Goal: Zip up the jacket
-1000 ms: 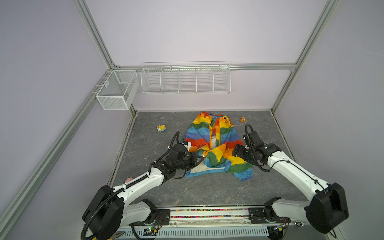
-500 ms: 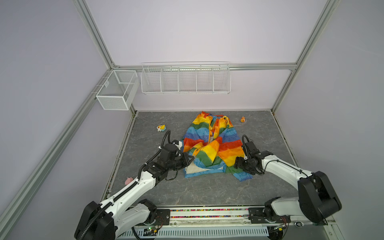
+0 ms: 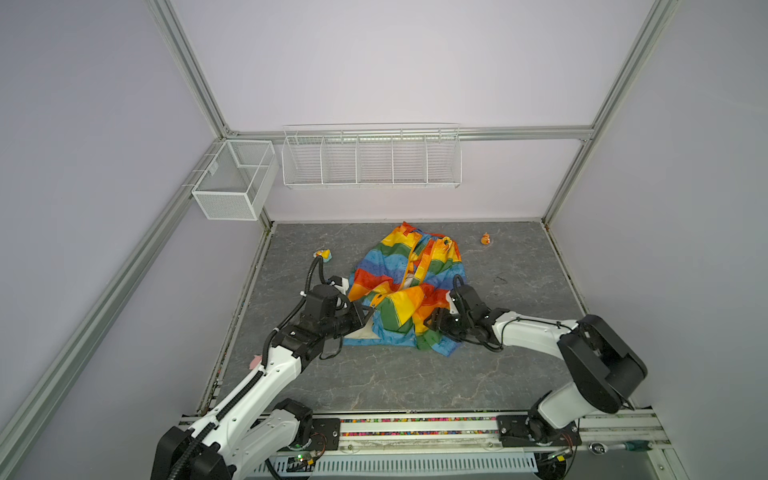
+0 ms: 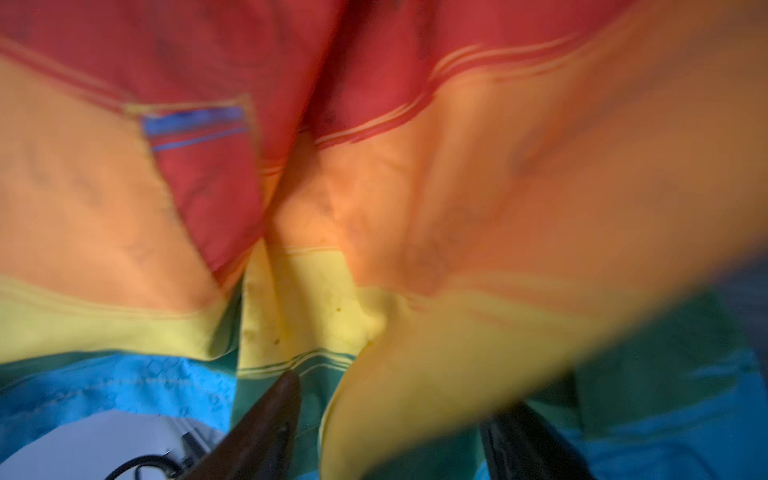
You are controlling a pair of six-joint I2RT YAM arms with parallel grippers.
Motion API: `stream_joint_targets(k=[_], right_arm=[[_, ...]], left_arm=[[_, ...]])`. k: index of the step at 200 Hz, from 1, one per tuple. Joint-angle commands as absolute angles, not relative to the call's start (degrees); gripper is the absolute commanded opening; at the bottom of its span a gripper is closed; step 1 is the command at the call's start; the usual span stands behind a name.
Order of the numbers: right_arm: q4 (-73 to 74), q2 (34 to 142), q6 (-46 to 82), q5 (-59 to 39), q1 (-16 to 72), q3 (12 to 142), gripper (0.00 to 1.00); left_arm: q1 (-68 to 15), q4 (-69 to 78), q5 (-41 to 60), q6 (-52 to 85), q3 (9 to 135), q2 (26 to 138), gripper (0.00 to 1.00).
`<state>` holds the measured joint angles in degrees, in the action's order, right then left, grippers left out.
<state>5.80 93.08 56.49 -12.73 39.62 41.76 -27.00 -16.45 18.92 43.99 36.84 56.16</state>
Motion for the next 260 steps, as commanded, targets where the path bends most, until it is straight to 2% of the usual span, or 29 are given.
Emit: stream_joint_targets(k=[1,33,54,76,122,139,158,182,207,260], right_arm=[[14.36,99.6,65.47,-15.88,45.18,44.81,0.71],[17.77,108.52,65.1,-19.37,51.33,59.75,0.73],[19.06,109.78,63.75,-20.79,52.48,62.99,0.75],[14.9,103.89,58.62,-17.93,52.14,60.65,0.8],[-4.59,86.47,43.77,-10.06,49.26,60.03,0.88],[-11.53,82.7,40.56,-6.96,45.06,60.83,0.91],[-17.65,82.32,38.94,-5.69,36.12,62.55,0.92],[-16.04,86.44,37.39,-9.08,25.33,64.43,0.89],[-13.02,96.22,37.37,-13.38,18.5,69.51,0.87],[-1.85,115.04,42.83,-21.18,14.47,79.2,0.85]], left_arm=[[-26.55,-16.65,19.07,41.83,39.37,57.21,0.0],[-26.33,-15.05,18.55,42.6,39.12,58.54,0.0],[-25.35,-15.31,17.78,42.37,39.02,58.44,0.0],[-22.89,-16.28,16.88,42.45,38.31,57.47,0.0],[-17.64,-16.08,19.35,42.24,36.23,57.82,0.0],[-17.21,-16.39,19.53,41.98,36.12,57.75,0.0],[-17.15,-16.53,19.62,42.14,35.73,57.4,0.0],[-17.14,-15.6,20.31,42.88,34.77,57.13,0.0],[-17.14,-14.55,20.95,43.62,33.76,57.34,0.0],[-17.14,-13.58,21.46,44.47,32.44,57.61,0.0]])
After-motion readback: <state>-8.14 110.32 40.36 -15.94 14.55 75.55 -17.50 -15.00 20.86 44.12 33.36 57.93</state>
